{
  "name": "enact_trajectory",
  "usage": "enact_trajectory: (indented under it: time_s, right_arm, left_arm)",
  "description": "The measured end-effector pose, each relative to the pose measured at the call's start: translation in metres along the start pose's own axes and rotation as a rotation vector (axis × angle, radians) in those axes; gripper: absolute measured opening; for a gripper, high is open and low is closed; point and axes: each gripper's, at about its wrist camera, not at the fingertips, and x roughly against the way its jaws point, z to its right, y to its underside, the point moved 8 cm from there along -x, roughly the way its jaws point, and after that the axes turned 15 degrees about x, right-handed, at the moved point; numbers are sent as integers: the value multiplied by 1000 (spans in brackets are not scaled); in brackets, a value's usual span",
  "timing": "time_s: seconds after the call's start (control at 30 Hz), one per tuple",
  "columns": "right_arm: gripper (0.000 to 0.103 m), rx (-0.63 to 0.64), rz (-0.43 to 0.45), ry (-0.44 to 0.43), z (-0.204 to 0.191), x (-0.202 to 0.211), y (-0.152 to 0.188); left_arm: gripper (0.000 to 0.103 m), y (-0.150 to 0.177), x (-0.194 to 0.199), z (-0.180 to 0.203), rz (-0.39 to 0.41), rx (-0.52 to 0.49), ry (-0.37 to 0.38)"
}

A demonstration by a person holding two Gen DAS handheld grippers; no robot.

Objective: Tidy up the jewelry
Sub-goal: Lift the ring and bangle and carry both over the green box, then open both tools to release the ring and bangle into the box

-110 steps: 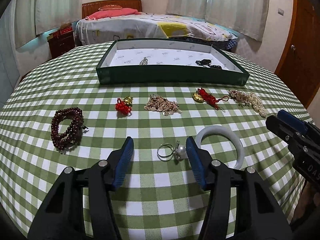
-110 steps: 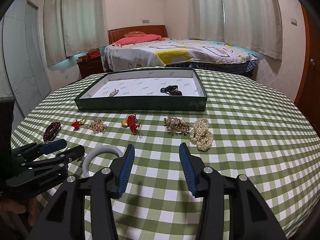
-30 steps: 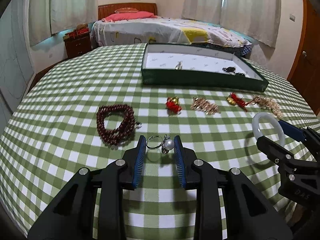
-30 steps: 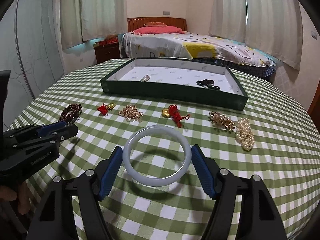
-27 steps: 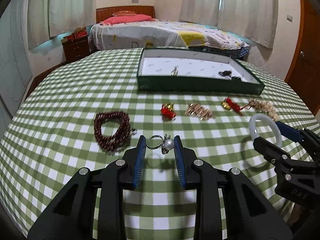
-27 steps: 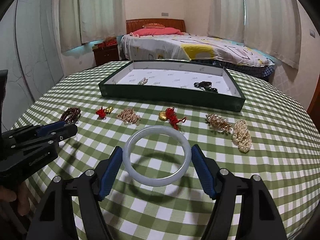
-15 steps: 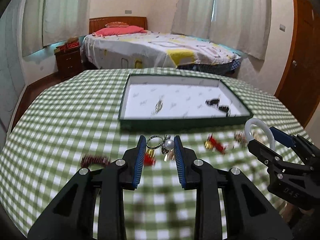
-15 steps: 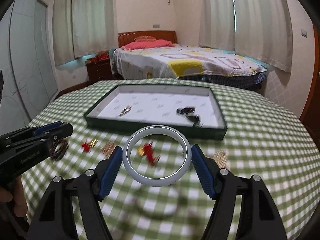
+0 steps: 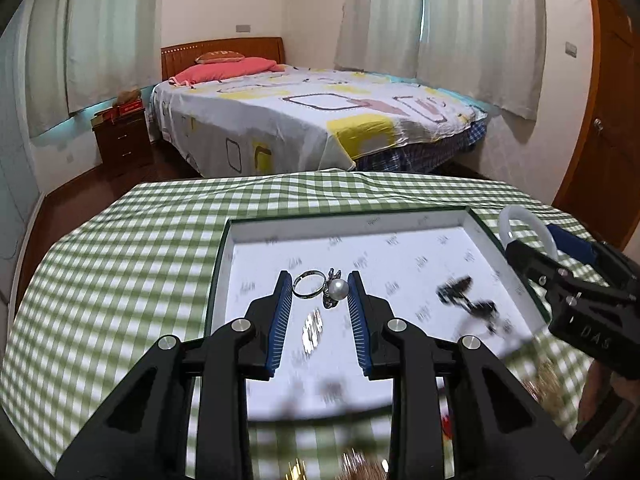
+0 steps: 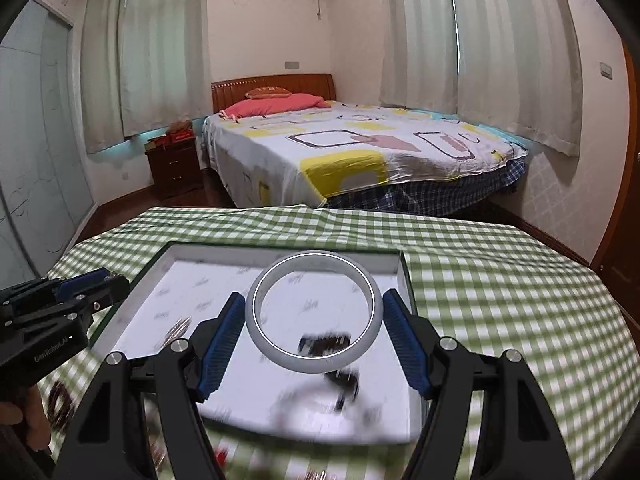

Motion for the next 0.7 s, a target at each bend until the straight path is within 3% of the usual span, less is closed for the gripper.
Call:
enact_trajectory:
  time_s: [0.17,0.37,0.53,0.7]
  right_arm:
    - [69,-13,-74,-28,13,-44,-7]
    - [69,-31,-216,-75,18,-92,9]
    - [69,-76,-299,-137,22,-114,16]
    - [69,-37,-366,-122,21,-129,20]
  left_arm:
    - [28,-20,-50,0,-54,4,-23]
    - [28,-23,-107,-9,-185,31,-44]
    - [28,-23,-135,-14,-233,15,-78]
    - [28,-16,-151,-17,-303,33,-94]
